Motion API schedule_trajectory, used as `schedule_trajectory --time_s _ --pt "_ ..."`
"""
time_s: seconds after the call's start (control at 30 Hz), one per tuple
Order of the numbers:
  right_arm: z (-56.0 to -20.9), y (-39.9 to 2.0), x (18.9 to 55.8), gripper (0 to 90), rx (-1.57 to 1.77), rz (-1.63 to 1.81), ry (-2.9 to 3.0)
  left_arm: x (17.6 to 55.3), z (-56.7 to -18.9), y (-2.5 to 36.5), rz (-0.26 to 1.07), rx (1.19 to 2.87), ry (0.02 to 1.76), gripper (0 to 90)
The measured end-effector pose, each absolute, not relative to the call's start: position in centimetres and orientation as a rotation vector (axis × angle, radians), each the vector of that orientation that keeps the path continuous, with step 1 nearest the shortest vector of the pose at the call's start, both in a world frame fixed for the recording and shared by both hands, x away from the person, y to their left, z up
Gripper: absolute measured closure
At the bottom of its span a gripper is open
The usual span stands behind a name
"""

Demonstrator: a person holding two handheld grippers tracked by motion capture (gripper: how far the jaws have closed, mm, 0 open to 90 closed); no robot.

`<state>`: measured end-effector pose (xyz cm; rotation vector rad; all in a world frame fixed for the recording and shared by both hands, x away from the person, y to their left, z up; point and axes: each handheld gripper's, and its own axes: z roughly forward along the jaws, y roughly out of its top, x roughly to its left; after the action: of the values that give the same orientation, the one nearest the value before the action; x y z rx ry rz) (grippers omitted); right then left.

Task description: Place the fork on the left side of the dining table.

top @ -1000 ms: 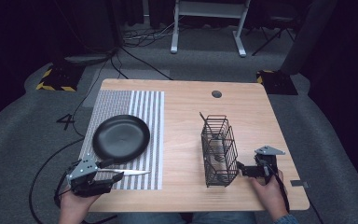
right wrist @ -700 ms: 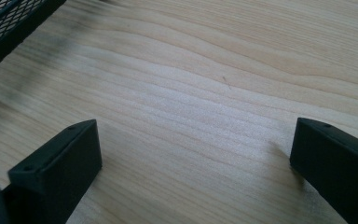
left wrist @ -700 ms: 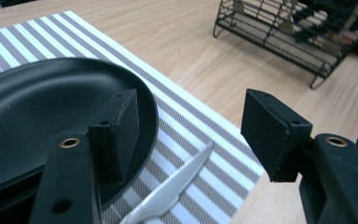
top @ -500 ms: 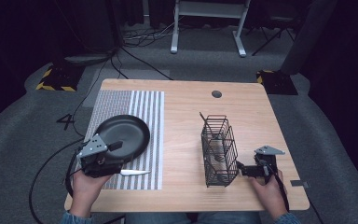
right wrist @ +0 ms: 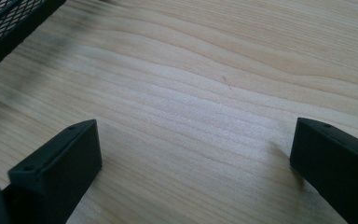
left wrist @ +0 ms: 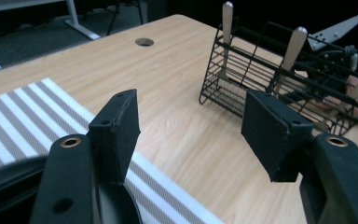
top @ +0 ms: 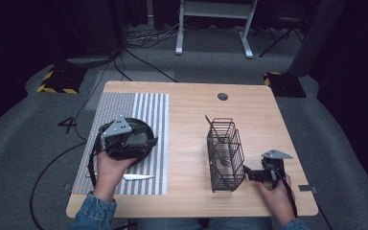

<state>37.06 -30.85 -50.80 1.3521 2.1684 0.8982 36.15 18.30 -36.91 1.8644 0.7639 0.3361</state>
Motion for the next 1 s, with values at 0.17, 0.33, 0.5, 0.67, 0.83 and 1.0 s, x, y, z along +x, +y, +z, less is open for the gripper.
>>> schedule_trajectory --time_s 0.17,0.33,0.5,0.67,0.83,1.0 --pt "-50.8 -30.8 37.1 1.9 1.352 0.898 2.168 37.1 -36.1 16.9 0.33 1.859 0.739 37.1" --pt "-50.8 -30.8 37.1 1.9 1.353 0.899 2.168 38.1 -35.7 16.1 0.33 1.869 0.734 37.2" --pt "-50.8 -30.8 37.1 1.9 1.353 0.898 2.169 39.0 -35.6 15.5 0.314 1.864 0.734 37.2" --pt "-50.8 -30.8 37.1 1.9 1.353 0.899 2.168 40.2 -35.8 14.4 0.292 1.869 0.731 37.6" --pt "-50.8 -30.9 37.1 1.9 1.353 0.898 2.168 41.4 -36.1 13.2 0.274 1.862 0.741 37.5" --pt "-50.8 -30.9 37.1 1.9 1.352 0.899 2.168 42.3 -36.4 12.0 0.279 1.856 0.751 37.2"
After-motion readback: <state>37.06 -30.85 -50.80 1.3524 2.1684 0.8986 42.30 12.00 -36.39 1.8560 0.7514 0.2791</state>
